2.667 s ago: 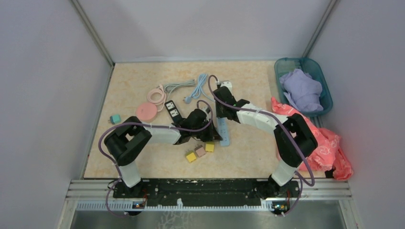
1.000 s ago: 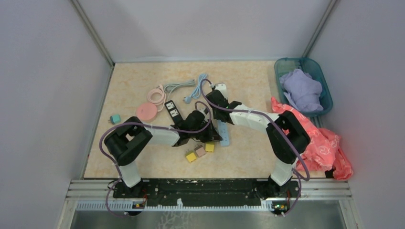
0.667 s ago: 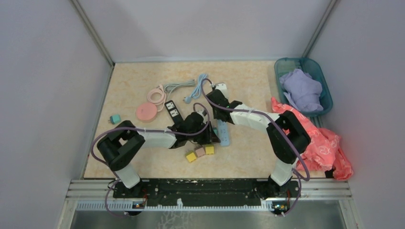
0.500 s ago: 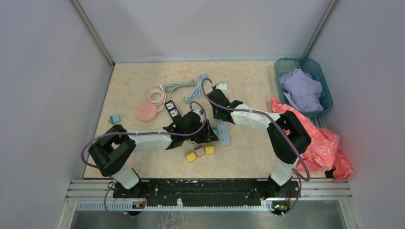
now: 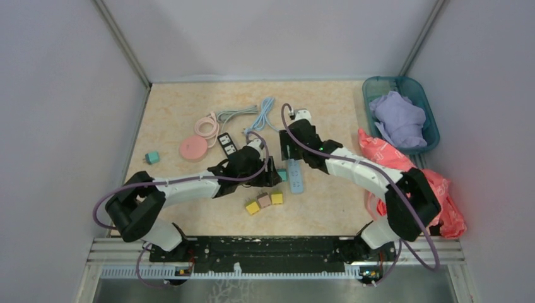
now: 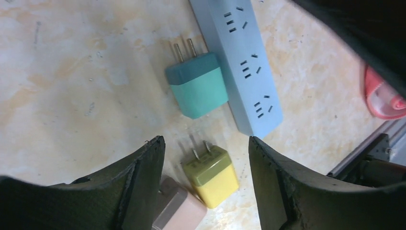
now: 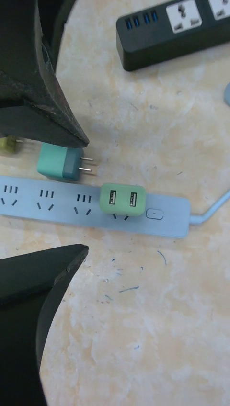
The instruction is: Insert the plug
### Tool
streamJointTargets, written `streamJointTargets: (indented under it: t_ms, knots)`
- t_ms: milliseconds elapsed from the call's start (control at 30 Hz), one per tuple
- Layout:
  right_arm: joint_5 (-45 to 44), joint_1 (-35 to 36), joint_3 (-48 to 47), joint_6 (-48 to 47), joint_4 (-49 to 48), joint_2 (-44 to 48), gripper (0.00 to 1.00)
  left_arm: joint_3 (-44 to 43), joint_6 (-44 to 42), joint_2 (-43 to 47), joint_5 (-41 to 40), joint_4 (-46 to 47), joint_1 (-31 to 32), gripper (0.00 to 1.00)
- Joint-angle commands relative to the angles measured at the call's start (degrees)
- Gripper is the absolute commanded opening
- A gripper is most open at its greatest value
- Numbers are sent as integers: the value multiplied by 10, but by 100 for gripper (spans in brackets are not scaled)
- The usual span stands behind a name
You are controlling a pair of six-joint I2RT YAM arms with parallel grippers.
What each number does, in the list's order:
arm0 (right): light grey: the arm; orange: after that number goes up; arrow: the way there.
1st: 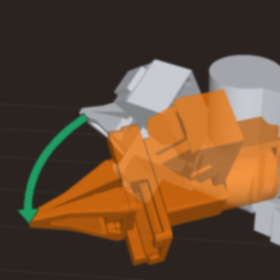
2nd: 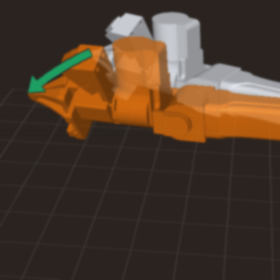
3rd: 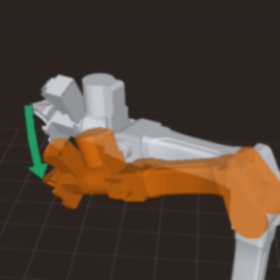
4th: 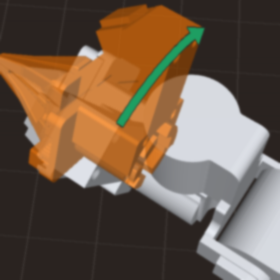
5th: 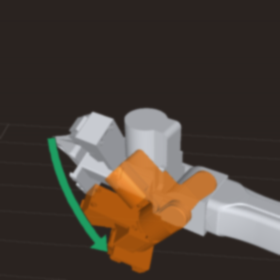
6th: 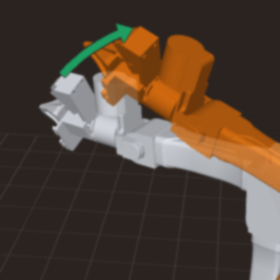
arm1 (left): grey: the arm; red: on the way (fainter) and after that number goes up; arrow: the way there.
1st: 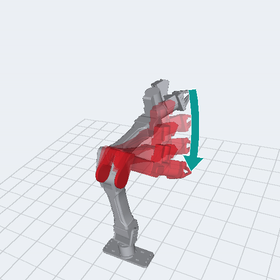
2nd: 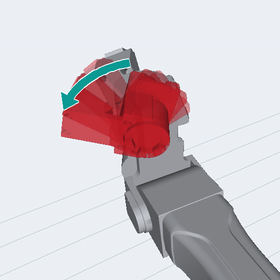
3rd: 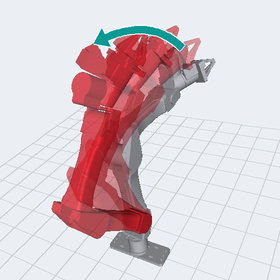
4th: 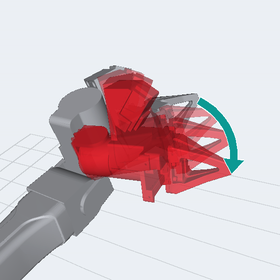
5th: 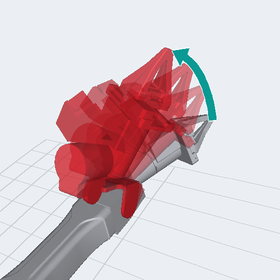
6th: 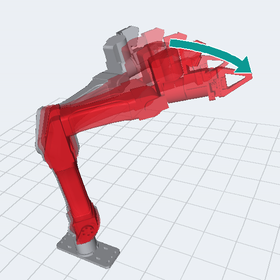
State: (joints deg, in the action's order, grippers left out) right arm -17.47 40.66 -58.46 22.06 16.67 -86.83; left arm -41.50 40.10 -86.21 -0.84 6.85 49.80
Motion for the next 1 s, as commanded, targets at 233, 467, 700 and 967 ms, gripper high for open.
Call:
streamJointTargets:
  t_ms: [233, 467, 700, 967]
  knots:
    - [-28, -1, 148, -38, -110, 227, 80, -56, -141, -7, -22, -34, -18, 77]
    - [-28, -1, 250, -50, -189, 307, 81, -97, -156, -46, -10, -69, -19, 78]
    - [-60, -1, 298, -49, -217, 346, 82, -132, -135, -82, -18, -100, -18, 80]
    - [-81, -1, 314, -54, -226, 362, 83, -172, -110, -130, -30, -120, -15, 80]
